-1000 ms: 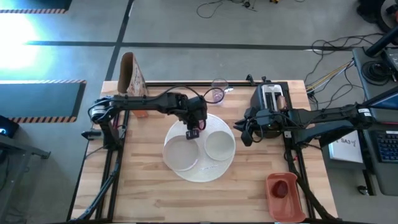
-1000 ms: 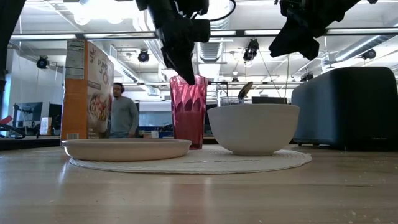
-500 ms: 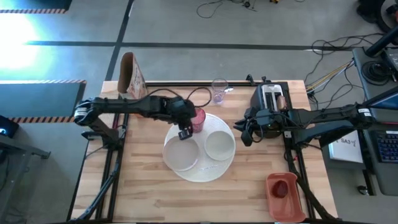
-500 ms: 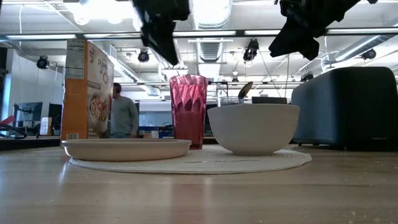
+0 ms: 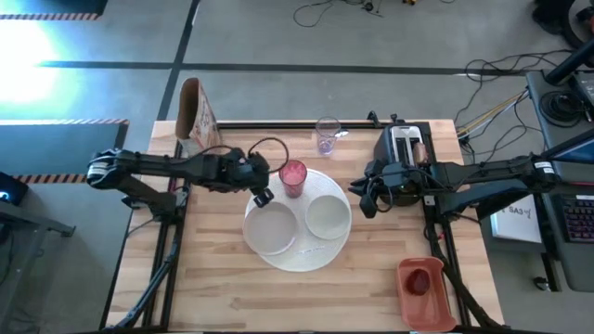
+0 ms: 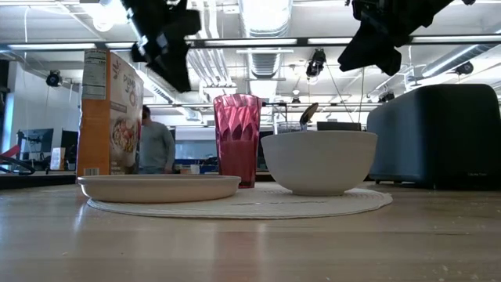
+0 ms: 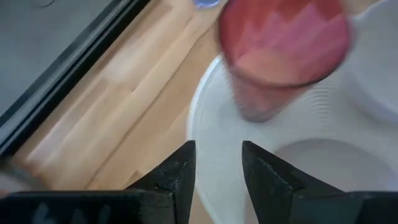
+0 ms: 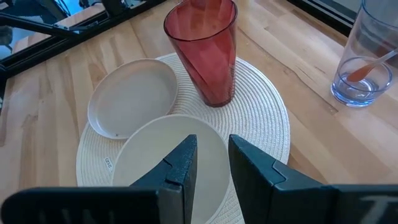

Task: Arrange a breakfast setting
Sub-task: Pour the cereal from the cereal box into the white bowl

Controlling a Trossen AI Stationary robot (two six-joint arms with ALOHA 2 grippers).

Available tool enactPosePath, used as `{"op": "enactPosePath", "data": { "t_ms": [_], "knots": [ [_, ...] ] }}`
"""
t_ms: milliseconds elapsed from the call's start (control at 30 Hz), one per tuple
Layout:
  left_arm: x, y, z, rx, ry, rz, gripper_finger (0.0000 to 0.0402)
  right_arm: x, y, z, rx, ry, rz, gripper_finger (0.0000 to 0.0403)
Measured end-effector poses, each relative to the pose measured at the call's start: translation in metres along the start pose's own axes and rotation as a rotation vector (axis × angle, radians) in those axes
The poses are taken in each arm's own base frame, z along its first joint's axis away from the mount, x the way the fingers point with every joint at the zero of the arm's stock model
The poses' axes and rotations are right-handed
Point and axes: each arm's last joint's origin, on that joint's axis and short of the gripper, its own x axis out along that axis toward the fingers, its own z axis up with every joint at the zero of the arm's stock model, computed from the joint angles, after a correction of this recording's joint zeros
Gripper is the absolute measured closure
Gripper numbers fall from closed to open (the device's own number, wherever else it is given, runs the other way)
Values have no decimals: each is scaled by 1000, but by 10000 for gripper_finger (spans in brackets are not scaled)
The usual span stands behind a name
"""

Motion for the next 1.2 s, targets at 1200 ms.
{"op": "enactPosePath", "data": {
  "t_ms": [1200],
  "knots": [
    [14,1,-104,-686,23,433,153,0,0,0,0,-2,1,321]
  ]
}}
